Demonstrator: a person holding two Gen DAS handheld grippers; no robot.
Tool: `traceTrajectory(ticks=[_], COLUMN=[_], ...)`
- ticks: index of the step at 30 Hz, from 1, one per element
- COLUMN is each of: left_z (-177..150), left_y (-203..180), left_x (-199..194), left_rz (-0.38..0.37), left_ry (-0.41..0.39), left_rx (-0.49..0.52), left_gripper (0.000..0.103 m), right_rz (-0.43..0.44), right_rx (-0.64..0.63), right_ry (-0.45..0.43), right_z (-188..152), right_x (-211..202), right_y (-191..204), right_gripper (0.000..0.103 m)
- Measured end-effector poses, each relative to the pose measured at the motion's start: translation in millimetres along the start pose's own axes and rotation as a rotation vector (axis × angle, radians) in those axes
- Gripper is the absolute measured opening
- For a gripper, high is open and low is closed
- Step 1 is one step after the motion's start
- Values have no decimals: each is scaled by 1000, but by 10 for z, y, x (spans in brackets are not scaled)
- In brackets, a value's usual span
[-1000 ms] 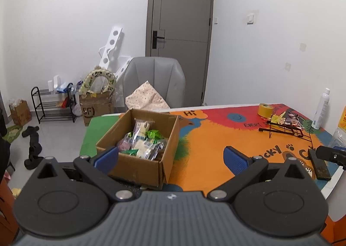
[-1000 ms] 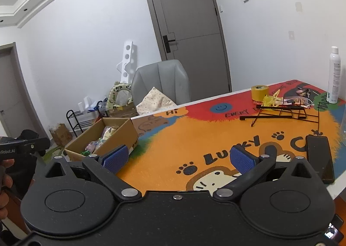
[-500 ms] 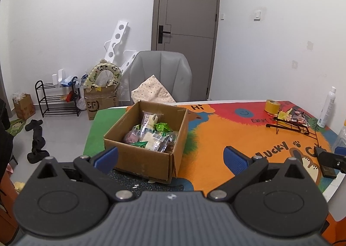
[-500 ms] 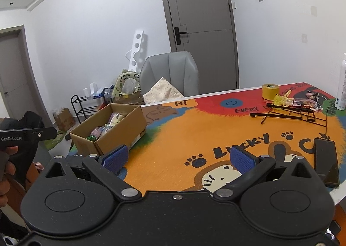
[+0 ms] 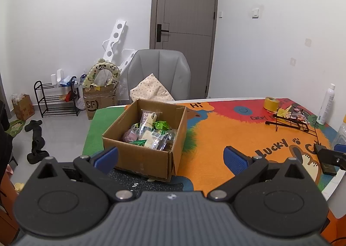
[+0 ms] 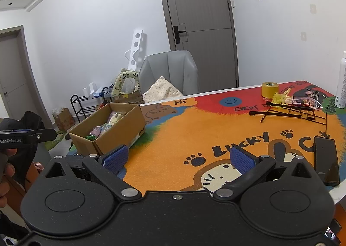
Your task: Organize snacks
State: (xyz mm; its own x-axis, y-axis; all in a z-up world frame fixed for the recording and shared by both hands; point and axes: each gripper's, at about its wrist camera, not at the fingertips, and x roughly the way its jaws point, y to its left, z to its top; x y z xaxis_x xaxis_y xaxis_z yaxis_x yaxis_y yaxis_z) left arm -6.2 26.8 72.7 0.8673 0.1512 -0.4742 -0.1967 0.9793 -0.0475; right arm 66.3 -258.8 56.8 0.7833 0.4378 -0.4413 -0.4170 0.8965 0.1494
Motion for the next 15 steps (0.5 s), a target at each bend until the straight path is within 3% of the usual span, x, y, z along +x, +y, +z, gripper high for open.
traceTrajectory(ticks=[15], left_z=[-21], left_y=[29], left_x=[-3], left_rz=[-5], left_ry=[2], left_rx=[0], left_gripper=[103], right_rz=[10], right_rx=[4], right_ry=[12], right_z=[-18], right_x=[26], right_y=[13], right_gripper=[103])
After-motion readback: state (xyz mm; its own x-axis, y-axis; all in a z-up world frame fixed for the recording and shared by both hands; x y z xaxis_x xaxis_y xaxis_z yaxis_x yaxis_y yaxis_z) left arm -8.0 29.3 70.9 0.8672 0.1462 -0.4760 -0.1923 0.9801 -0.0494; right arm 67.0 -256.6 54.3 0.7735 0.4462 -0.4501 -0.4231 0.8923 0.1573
